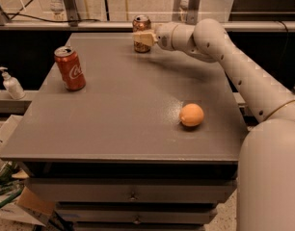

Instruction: Move orange can near coke can

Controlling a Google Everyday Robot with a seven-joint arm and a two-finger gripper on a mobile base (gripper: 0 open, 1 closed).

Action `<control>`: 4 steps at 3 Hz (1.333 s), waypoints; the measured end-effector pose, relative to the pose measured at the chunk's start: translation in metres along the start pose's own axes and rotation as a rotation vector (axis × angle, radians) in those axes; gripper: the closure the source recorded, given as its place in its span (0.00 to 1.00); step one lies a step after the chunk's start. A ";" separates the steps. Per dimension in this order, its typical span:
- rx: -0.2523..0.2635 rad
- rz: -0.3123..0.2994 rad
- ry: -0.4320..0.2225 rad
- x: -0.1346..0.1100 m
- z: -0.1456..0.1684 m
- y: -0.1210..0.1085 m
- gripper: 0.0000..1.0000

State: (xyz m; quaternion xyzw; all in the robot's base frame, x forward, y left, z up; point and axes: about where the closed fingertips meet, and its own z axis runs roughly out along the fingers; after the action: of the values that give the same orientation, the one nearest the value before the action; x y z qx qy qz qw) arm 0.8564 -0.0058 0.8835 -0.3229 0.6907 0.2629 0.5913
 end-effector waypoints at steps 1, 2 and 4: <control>0.010 0.006 -0.001 0.007 -0.002 -0.001 0.64; 0.020 0.012 -0.003 0.011 -0.007 0.000 0.88; -0.120 -0.096 -0.035 -0.028 -0.024 0.045 1.00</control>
Offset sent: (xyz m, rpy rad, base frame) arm -0.0101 -0.0192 -0.0104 0.0131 0.0018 -0.0435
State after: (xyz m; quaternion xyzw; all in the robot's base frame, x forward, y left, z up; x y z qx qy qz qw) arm 0.8092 0.0090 0.9138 -0.3858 0.6471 0.2806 0.5947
